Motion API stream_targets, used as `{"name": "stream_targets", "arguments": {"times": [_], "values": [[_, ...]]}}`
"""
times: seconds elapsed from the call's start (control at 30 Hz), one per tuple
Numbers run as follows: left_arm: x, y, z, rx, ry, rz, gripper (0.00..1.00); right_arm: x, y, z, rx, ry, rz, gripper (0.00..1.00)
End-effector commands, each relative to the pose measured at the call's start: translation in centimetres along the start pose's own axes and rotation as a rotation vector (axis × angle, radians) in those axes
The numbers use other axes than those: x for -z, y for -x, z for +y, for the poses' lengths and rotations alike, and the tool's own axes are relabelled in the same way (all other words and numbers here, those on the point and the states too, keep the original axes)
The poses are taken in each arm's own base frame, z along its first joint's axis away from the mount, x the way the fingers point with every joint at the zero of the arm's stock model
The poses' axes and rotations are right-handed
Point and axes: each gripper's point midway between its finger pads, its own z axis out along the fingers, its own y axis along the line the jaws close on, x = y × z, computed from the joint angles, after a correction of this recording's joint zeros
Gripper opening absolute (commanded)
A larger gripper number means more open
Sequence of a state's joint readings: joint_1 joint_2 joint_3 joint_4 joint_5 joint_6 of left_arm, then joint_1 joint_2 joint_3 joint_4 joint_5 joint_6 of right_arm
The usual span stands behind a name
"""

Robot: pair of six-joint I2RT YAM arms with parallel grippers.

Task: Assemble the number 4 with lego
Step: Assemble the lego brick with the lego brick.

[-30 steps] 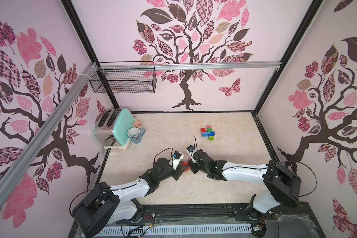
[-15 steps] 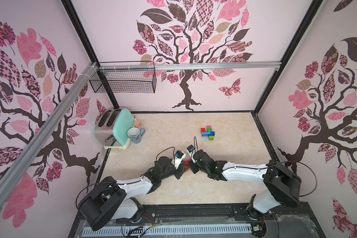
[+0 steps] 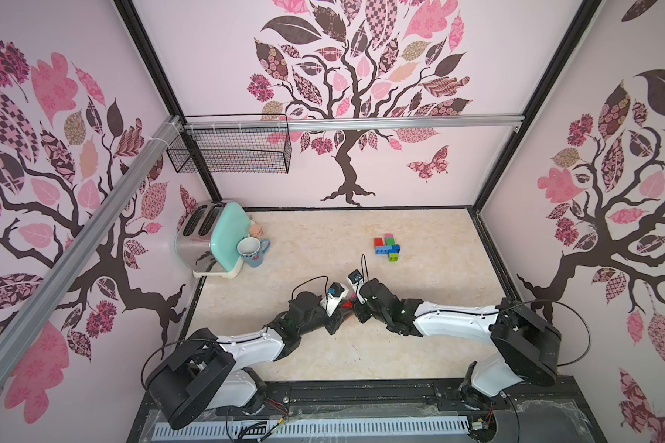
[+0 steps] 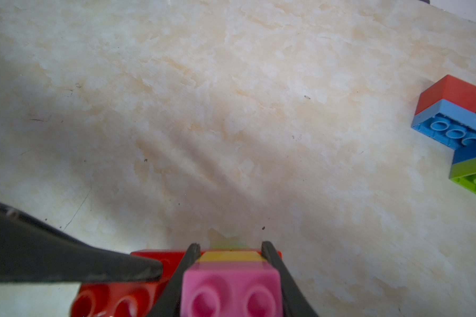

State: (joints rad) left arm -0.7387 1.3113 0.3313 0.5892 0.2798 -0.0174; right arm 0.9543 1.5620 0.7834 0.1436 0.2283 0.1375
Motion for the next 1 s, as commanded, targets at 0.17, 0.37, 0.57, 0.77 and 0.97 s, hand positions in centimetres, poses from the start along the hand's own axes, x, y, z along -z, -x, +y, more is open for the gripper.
{"name": "stream_targets", "arguments": {"times": [0.17, 0.37, 0.57, 0.77, 0.97], "values": [[-0.5, -2.9, -0.6, 0.020, -0.028, 0.121, 0.00, -0.1, -10.1, -1.5, 0.073, -0.035, 0.336, 0.00], [-0.5, -3.2, -0.2, 0.012, -0.002, 0.136, 0.00, -0.1, -10.0, -1.5, 0.074, -0.036, 0.333, 0.00], [-0.5, -3.2, -0.6, 0.010, -0.023, 0.139, 0.00, -0.1, -10.0, -1.5, 0.074, -0.038, 0.334, 0.00], [0.8, -3.3, 0.8, -0.012, 0.074, 0.128, 0.00, -0.1, -10.0, -1.5, 0.073, -0.039, 0.332, 0.00], [2.0, -0.5, 0.7, -0.038, 0.095, 0.082, 0.00, -0.2, -10.2, -1.6, 0.074, -0.043, 0.336, 0.00]]}}
